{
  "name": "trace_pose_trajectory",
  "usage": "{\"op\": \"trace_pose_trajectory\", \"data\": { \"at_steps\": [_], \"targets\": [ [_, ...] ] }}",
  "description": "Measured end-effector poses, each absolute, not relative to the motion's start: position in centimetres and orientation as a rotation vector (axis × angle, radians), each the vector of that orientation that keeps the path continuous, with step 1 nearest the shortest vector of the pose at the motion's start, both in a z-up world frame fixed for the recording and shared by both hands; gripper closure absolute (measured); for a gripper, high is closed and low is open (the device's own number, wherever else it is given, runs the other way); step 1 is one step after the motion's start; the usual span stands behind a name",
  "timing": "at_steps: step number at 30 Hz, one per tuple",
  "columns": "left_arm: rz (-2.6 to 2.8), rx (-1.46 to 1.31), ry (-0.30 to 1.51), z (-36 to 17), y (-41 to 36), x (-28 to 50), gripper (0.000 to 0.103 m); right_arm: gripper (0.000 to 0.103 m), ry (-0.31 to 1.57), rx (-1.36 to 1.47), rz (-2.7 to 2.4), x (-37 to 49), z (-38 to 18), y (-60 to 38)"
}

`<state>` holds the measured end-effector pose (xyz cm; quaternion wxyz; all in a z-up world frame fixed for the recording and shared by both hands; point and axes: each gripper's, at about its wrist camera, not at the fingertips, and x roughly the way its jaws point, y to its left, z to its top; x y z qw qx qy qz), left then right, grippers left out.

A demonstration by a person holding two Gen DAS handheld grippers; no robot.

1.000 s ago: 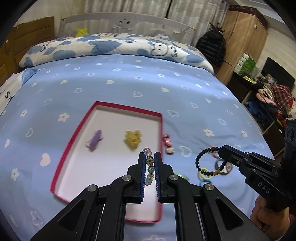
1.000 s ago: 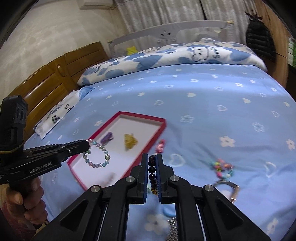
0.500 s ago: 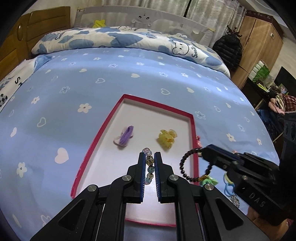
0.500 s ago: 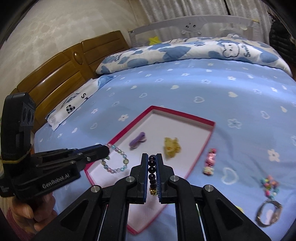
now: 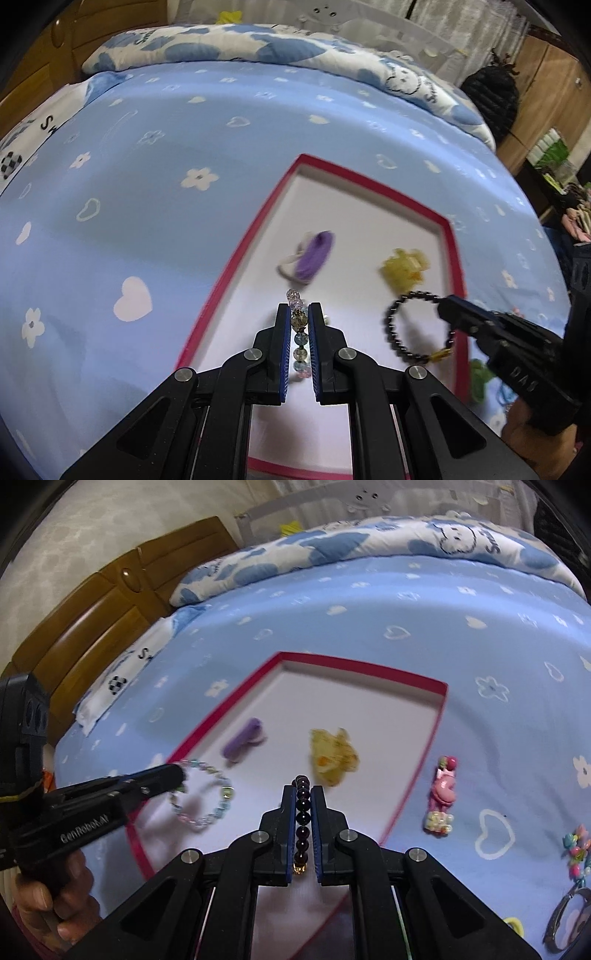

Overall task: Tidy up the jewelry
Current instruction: 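Carry both bracelets into the tray and open both tools to release them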

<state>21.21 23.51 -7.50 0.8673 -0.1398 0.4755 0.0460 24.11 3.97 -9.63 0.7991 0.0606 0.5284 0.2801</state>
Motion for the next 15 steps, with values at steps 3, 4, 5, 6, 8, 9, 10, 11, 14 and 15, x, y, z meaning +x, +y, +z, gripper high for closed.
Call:
{"op": "trace_pose_trajectory", "data": {
  "at_steps": [3, 4, 5, 6, 8, 9, 10, 11, 14, 15],
  "targets": [
    [0.127, -0.277, 1.008, -8.3, 23.4, 21.7, 0.095, 0.096, 1.151, 0.123, 0.587, 24.5, -10.3, 3.7],
    [0.137, -0.268, 1.011, -8.5, 23.2, 21.8, 0.095, 0.096, 1.153, 0.119, 0.585, 24.6, -10.5, 3.7],
    [0.144, -0.262, 1.014, -8.6, 23.1, 21.9, 0.095, 0.096, 1.155, 0.115, 0.583, 24.6, -10.6, 3.7],
    [0.149, -0.255, 1.017, -8.8, 22.9, 22.1, 0.095, 0.096, 1.157, 0.111, 0.582, 24.6, -10.7, 3.7],
    [0.156, -0.244, 1.021, -9.1, 22.7, 22.1, 0.094, 0.096, 1.162, 0.1, 0.58, 24.6, -11.0, 3.8],
    [0.162, -0.239, 1.027, -9.3, 22.5, 22.3, 0.094, 0.096, 1.165, 0.094, 0.579, 24.6, -11.1, 3.9],
    [0.164, -0.237, 1.03, -9.4, 22.4, 22.2, 0.094, 0.096, 1.168, 0.089, 0.579, 24.6, -11.2, 4.0],
    [0.167, -0.236, 1.034, -9.5, 22.5, 22.2, 0.094, 0.096, 1.172, 0.084, 0.579, 24.7, -11.3, 4.1],
    [0.178, -0.227, 1.038, -9.6, 22.4, 22.2, 0.094, 0.096, 1.175, 0.068, 0.581, 24.6, -11.4, 4.3],
    [0.179, -0.225, 1.04, -9.6, 22.4, 22.2, 0.094, 0.096, 1.176, 0.061, 0.581, 24.6, -11.3, 4.3]
  ]
}}
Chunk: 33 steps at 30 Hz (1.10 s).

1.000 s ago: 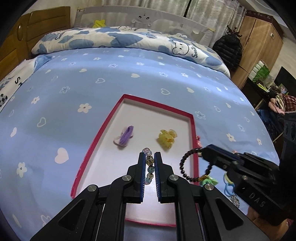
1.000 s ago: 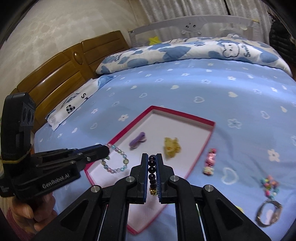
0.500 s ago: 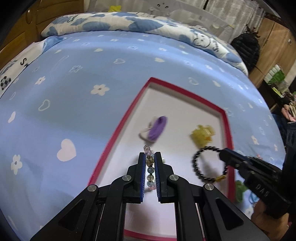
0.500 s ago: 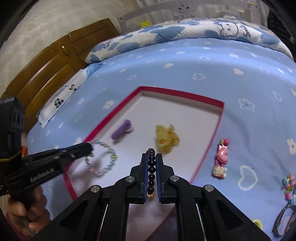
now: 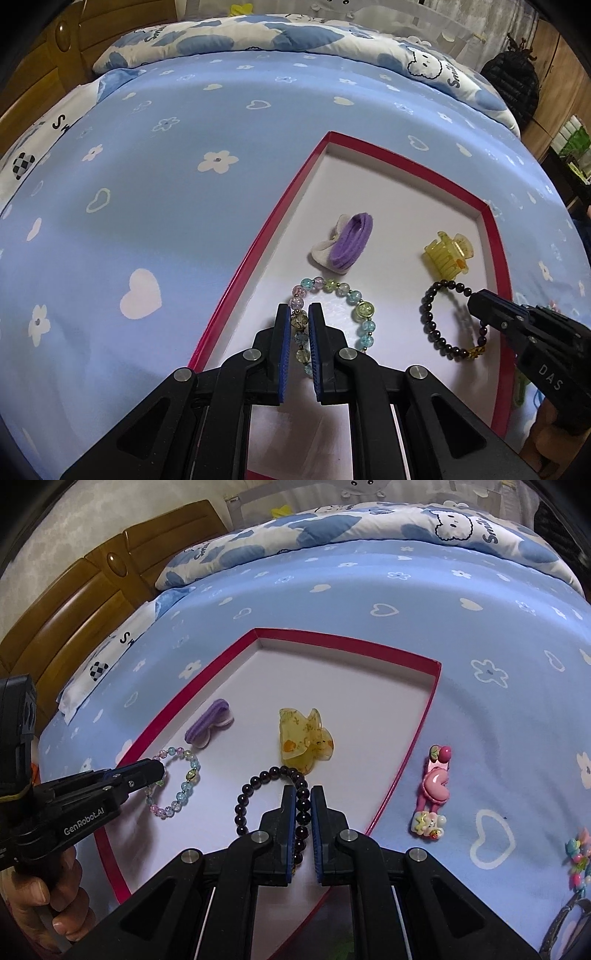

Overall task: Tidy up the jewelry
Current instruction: 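Carry both bracelets into the tray and open both tools to release them, then move both tools back toward the hair bands and watch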

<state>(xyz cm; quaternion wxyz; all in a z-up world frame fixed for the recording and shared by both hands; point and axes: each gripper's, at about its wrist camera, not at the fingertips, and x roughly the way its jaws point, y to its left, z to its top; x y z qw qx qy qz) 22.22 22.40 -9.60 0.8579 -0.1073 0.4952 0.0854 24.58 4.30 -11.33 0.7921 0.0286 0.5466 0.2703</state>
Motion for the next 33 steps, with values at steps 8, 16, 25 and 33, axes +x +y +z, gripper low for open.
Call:
{"op": "trace_pose_trajectory", "data": {
  "at_steps": [8, 16, 25, 33],
  "targets": [
    [0.191, -0.21, 1.039, -9.4, 22.2, 22.1, 0.084, 0.091, 1.183, 0.065, 0.594, 24.7, -11.3, 4.5],
    [0.182, -0.216, 0.988, -7.5, 21.6, 20.4, 0.054, 0.085, 1.12, 0.15, 0.616, 23.9, -8.8, 2.8],
    [0.129, -0.266, 0.915, -4.7, 19.6, 16.6, 0.047, 0.069, 1.027, 0.228, 0.556, 21.0, -5.0, -3.1],
    [0.057, -0.264, 0.893, -2.8, 16.9, 14.1, 0.043, 0.068, 0.986, 0.271, 0.44, 18.5, -2.8, -10.0]
  ]
}}
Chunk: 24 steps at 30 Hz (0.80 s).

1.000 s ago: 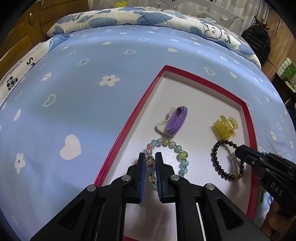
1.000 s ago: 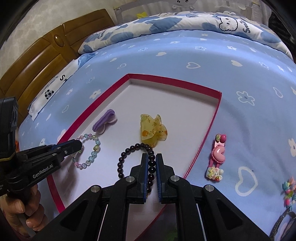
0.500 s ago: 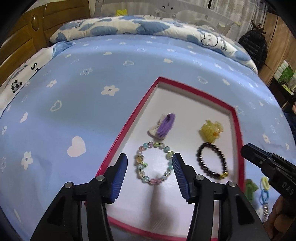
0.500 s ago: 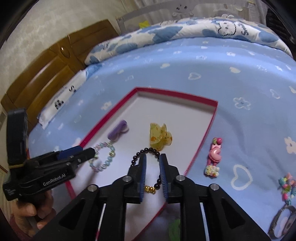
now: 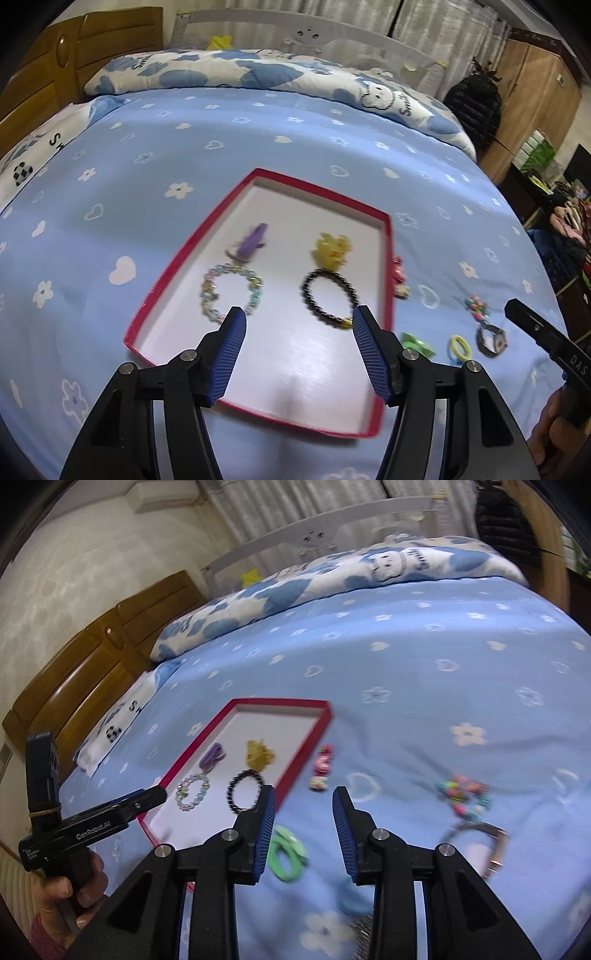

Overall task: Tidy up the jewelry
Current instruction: 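Move both tools back toward the hair bands and watch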

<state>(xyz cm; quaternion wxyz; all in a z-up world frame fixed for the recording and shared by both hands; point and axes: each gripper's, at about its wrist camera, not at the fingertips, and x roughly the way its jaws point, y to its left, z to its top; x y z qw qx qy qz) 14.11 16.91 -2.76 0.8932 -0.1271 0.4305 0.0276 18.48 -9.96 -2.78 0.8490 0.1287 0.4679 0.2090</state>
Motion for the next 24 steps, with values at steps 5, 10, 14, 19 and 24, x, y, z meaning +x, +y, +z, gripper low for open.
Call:
{"op": "trace_pose_trajectory", "data": {
  "at_steps": [5, 10, 14, 19, 24],
  "targets": [
    [0.021, -0.249, 0.888, -1.7, 15.3, 13.3, 0.043, 0.066, 0.964, 0.283, 0.389, 16.9, -1.8, -13.2],
    [-0.014, -0.229, 0.881, -0.8, 13.6, 12.6, 0.041, 0.065, 0.949, 0.289, 0.344, 15.3, -1.5, -15.8],
    [-0.044, -0.203, 0.886, -0.7, 11.9, 12.6, 0.04, 0.062, 0.949, 0.291, 0.31, 14.3, -1.7, -17.5],
    [-0.081, -0.173, 0.913, -1.1, 9.7, 13.4, 0.04, 0.062, 0.957, 0.309, 0.272, 13.6, -2.2, -19.5],
    [-0.114, -0.14, 0.931, -1.3, 7.7, 14.3, 0.04, 0.062, 0.959, 0.318, 0.245, 13.2, -2.5, -20.9]
  ]
}}
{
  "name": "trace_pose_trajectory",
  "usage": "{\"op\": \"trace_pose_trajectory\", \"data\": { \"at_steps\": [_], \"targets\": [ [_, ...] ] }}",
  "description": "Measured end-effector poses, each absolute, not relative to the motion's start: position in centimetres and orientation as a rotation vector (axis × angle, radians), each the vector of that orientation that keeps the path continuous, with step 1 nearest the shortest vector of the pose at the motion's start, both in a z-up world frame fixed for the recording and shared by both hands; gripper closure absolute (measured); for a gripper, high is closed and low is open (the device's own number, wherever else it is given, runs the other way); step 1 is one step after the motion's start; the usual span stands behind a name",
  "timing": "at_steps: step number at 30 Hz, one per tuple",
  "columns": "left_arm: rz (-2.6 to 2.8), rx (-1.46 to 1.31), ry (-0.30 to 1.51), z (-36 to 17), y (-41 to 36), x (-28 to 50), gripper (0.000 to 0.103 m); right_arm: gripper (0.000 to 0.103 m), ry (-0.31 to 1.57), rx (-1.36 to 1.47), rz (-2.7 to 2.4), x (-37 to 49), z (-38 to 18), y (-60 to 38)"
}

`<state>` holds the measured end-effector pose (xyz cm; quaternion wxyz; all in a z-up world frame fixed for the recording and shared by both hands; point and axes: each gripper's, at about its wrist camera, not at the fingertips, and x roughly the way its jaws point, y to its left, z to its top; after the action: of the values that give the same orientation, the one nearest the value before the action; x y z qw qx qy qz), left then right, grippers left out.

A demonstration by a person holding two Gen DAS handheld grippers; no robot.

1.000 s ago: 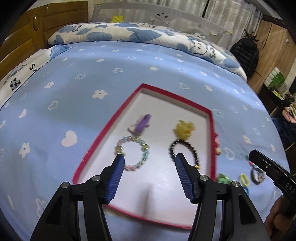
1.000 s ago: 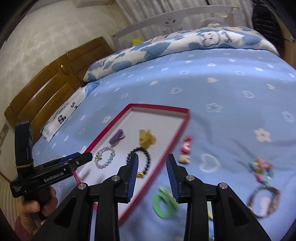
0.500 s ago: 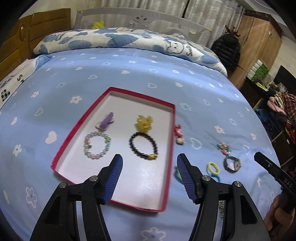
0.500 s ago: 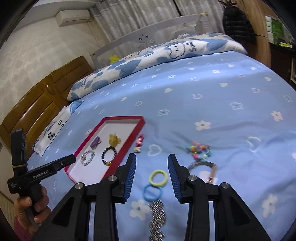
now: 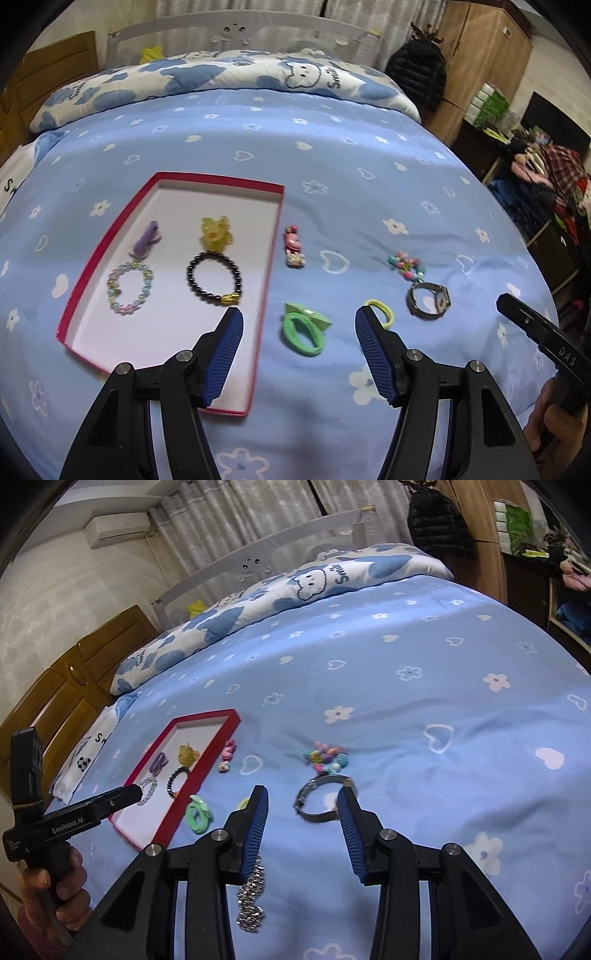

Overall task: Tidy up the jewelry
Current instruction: 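Move both tools back toward the hair bands and watch, then grasp the yellow hair band with the left tool while the right tool grasps the watch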

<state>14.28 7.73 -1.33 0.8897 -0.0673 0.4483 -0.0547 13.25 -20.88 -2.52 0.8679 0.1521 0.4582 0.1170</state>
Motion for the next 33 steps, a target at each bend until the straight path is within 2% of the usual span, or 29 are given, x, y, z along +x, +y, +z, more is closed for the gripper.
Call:
{"op": "trace_pose_trajectory", "data": {
  "at_steps": [16, 28, 31, 33],
  "targets": [
    [-0.164, -0.054, 0.998, -3.5, 3.9, 18.2, 0.04, 0.062, 1.052, 0.282, 0.215, 14.9, -5.3, -20.8],
    [-0.232, 0.05, 1.109, -8.1, 0.3, 23.8, 0.043, 0.062, 1.129, 0.246, 0.209, 17.5, -8.4, -20.1],
    [-0.25, 0.073, 1.137, -9.5, -0.4, 24.7, 0.05, 0.063, 1.149, 0.239, 0.205, 18.0, -9.2, -19.9],
    [-0.262, 0.077, 1.153, -10.2, -0.8, 25.2, 0.062, 0.064, 1.164, 0.235, 0.197, 18.3, -9.7, -19.8]
  ]
}}
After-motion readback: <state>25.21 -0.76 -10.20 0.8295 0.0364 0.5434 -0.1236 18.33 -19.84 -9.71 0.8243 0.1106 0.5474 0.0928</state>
